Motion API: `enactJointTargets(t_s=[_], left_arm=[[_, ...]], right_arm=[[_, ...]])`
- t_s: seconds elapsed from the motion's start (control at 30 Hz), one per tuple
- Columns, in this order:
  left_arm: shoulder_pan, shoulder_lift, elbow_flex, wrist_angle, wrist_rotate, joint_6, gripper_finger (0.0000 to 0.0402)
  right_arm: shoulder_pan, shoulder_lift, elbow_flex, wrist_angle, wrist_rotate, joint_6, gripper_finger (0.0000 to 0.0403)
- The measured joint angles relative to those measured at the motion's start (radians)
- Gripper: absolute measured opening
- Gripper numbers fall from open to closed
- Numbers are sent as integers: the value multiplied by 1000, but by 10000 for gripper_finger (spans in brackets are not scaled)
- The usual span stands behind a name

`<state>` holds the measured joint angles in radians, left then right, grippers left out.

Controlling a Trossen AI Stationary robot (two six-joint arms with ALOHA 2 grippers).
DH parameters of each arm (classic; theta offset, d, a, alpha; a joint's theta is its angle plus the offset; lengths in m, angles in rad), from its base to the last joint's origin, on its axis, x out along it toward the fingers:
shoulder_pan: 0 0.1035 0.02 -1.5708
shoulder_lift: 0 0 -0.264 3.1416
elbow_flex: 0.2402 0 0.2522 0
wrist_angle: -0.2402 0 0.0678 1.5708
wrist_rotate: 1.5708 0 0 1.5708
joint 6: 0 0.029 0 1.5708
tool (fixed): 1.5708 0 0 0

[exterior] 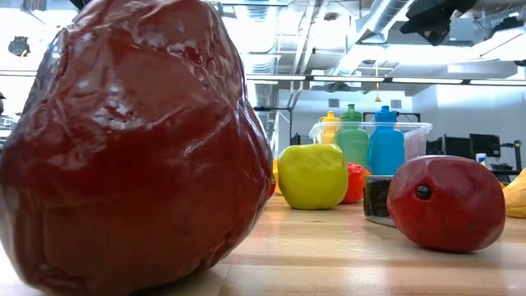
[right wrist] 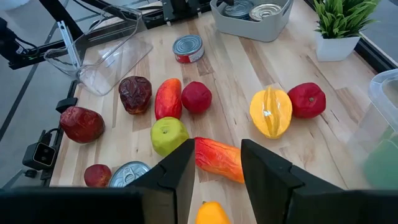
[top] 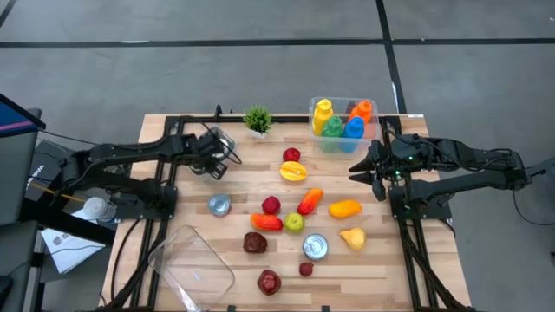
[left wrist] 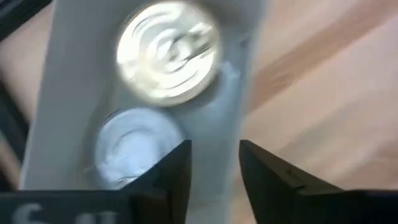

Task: Pick & Place Food Item
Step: Put the red tuna can into the gray bin

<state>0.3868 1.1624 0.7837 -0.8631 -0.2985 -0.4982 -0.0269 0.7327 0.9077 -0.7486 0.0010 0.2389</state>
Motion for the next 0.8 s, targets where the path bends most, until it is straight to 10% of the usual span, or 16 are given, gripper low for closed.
enactJointTargets(t_s=[0.27, 0.57, 0.8], left_arm=[[-183, -85, 99, 27, 286, -9, 184], [-622, 64, 102, 32, 204, -267, 166], [-754, 250, 102, 15, 136, -342, 156]], right_arm=[[0, 0, 0, 0, 0, -3, 122], [0, 0, 0, 0, 0, -3, 122], [0, 0, 0, 0, 0, -3, 122]])
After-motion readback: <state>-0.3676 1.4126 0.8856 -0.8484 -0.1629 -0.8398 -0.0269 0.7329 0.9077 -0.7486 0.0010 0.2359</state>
